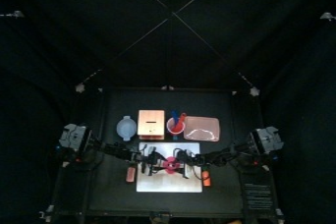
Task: Get the cutter from the drawer then cut the dough then place the extra dough in the bowl
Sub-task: Cut the dough
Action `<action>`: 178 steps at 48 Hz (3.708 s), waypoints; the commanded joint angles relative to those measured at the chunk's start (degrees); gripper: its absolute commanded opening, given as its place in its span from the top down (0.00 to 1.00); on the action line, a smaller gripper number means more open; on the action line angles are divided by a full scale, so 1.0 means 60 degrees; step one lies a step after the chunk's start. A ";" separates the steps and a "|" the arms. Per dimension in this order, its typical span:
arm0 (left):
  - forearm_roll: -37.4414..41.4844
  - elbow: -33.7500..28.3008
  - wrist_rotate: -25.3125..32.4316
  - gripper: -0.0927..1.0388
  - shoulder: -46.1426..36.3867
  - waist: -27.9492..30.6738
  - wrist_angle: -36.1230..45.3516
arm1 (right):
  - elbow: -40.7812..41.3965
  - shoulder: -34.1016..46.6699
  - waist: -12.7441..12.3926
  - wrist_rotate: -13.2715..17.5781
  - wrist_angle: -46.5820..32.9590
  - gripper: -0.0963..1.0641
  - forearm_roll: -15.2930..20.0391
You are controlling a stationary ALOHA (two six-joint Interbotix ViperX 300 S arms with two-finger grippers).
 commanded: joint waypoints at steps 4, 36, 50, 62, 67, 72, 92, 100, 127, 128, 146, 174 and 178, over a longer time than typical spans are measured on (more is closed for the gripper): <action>-0.0161 0.0015 0.0029 0.21 -0.0146 -0.0029 -0.0044 | -0.0542 -0.0527 -0.0132 0.0015 0.0366 0.20 -0.0396; -0.0337 0.0088 0.0103 0.25 0.1099 0.0015 -0.1611 | -0.1567 -0.0571 -0.0645 0.0059 0.3032 0.20 -0.1069; -0.0366 0.0029 0.0103 0.38 0.1318 0.0000 -0.1670 | -0.1626 -0.0571 -0.0659 0.0088 0.3076 0.20 -0.1143; -0.0425 -0.0132 0.0103 0.38 0.1582 -0.0029 -0.1670 | -0.1655 -0.0498 -0.0674 0.0088 0.3149 0.21 -0.1143; -0.0425 -0.0117 0.0103 0.38 0.1582 -0.0029 -0.1670 | -0.1670 -0.0483 -0.0674 0.0088 0.3179 0.21 -0.1113; -0.0425 -0.0103 0.0103 0.38 0.1597 -0.0029 -0.1670 | -0.1729 -0.0469 -0.0688 0.0088 0.3267 0.22 -0.1099; -0.0498 -0.0073 0.0103 0.39 0.1611 -0.0029 -0.1655 | -0.1919 -0.0293 -0.0820 0.0088 0.3853 0.33 -0.1084; -0.0527 -0.0059 0.0103 0.39 0.1626 -0.0029 -0.1611 | -0.2095 -0.0220 -0.0820 0.0088 0.3911 0.33 -0.1084; -0.0630 -0.0029 0.0103 0.39 0.1641 -0.0015 -0.1582 | -0.2300 -0.0190 -0.0835 0.0103 0.4482 0.40 -0.0908; -0.0645 -0.0015 0.0103 0.39 0.1641 -0.0015 -0.1597 | -0.2300 -0.0205 -0.0835 0.0103 0.4482 0.41 -0.0908; -0.0674 0.0015 0.0103 0.39 0.1641 -0.0015 -0.1597 | -0.2417 -0.0205 -0.0820 0.0103 0.4556 0.57 -0.0908; -0.0879 0.0073 0.0103 0.39 0.1641 -0.0015 -0.1553 | -0.2856 -0.0601 -0.0864 0.0073 0.5244 0.57 -0.0996; -0.0879 0.0073 0.0088 0.39 0.1641 -0.0015 -0.1523 | -0.2842 -0.0718 -0.0894 0.0059 0.5244 0.57 -0.1055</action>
